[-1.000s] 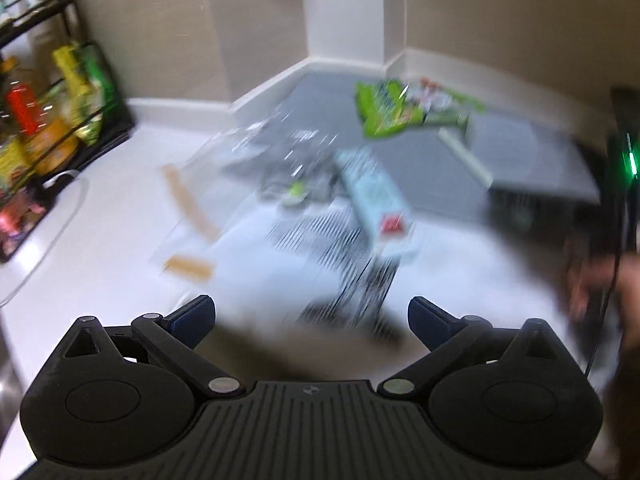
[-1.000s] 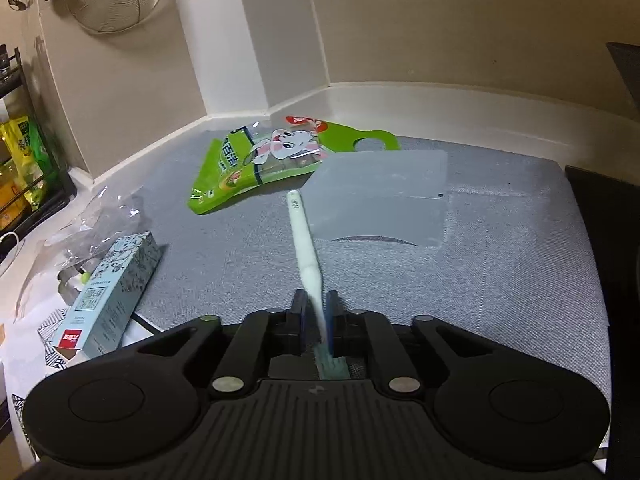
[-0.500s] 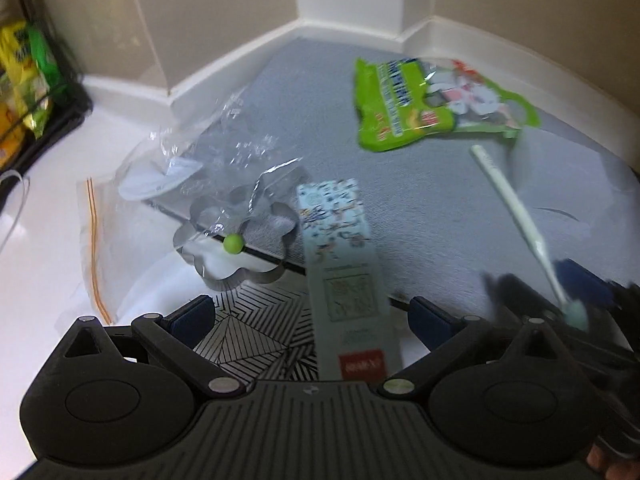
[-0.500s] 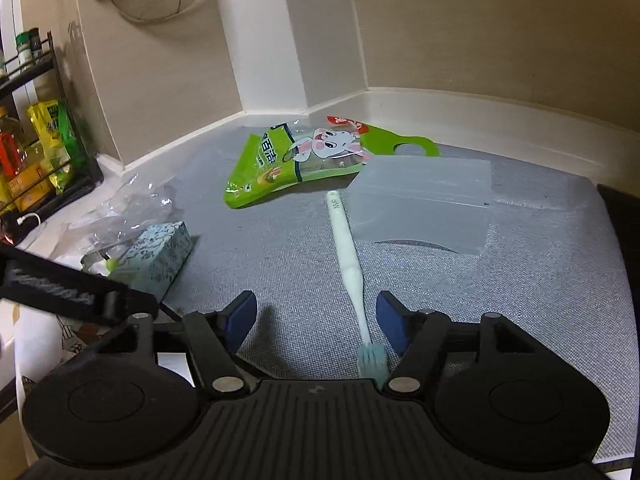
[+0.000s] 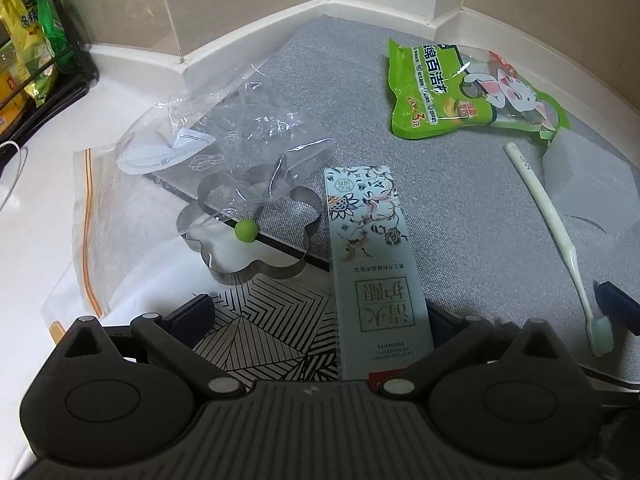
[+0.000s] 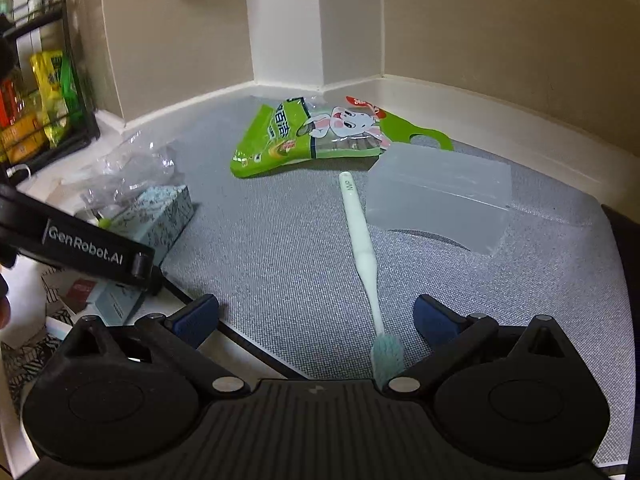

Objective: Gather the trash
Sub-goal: 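Grasp the white toothbrush with the right tool while the left tool reaches the tea box, then grasp the light blue tea box with the left tool while the right tool holds the toothbrush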

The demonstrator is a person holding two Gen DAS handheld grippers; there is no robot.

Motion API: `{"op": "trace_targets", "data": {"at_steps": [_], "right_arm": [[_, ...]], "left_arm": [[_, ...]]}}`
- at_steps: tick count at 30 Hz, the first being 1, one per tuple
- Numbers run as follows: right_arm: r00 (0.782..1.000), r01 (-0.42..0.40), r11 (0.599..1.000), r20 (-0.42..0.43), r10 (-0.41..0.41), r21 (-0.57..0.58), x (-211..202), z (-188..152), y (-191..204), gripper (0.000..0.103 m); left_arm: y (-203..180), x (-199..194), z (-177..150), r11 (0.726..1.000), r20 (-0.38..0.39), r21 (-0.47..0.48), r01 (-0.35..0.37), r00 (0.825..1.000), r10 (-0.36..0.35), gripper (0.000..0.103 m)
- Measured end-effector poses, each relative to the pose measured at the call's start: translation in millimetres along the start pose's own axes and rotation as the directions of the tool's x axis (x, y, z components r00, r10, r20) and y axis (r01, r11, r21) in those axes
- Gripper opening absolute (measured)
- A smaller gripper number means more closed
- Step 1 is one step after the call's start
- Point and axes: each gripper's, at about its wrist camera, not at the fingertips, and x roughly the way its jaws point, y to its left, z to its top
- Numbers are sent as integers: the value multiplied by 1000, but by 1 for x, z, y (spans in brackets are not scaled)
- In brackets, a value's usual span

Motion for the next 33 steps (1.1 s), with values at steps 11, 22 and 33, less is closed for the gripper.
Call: {"op": "trace_targets", "data": {"at_steps": [11,22,33], "right_arm": [[1000,-5,1000,2,5,3,0,1,-1,103],[998,-14,999,65,10,52,-10,1,-10,4],[968,-114,982,241,75,149,-37,5,-26,4]], "left_arm": [[0,0,1,999,6,30,13,1000,-13,103],[-17,-37,-14,996,45,86,17,999,-21,43],[18,-111,-59,993,149,64,101,983,-110,43]]}}
